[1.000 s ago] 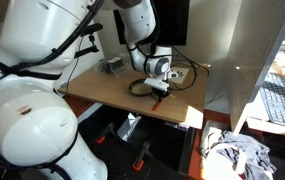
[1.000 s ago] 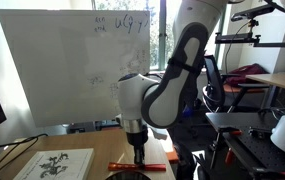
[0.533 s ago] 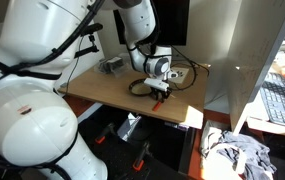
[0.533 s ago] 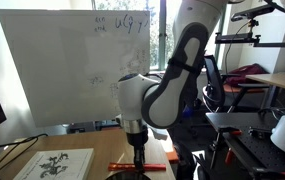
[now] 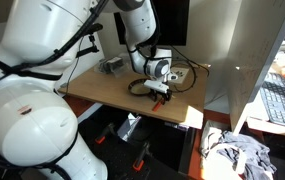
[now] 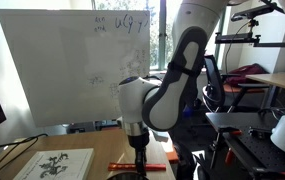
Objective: Pick up the pen from the table and put it in the bowl.
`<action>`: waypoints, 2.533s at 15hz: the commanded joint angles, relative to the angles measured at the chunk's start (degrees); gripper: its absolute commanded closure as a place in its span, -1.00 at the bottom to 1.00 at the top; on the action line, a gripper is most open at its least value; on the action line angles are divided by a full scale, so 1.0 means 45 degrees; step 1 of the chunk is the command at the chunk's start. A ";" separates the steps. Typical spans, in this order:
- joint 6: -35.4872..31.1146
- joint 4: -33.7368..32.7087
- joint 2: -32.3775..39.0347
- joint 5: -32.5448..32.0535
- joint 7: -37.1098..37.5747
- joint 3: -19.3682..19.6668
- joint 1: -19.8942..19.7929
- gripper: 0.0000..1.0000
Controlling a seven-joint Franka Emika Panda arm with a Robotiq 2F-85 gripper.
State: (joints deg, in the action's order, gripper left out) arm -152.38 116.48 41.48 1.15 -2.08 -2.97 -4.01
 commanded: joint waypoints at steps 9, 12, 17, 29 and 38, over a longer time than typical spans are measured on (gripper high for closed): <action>0.0096 0.0212 -0.0543 0.0282 -0.0113 0.0041 -0.0090 0.94; 0.0299 0.0859 -0.1630 0.0159 -0.0339 0.0050 -0.0158 0.94; -0.0532 0.1949 -0.3750 -0.0108 -0.0125 0.0212 0.0288 0.94; -0.0628 -0.0602 -0.2183 0.1296 -0.3699 -0.2522 0.0068 0.94; 0.1922 -0.4011 0.1404 0.2162 -0.8139 -0.4920 -0.1833 0.94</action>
State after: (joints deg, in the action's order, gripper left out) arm -148.83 102.44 44.49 10.07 -34.93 -23.58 -11.02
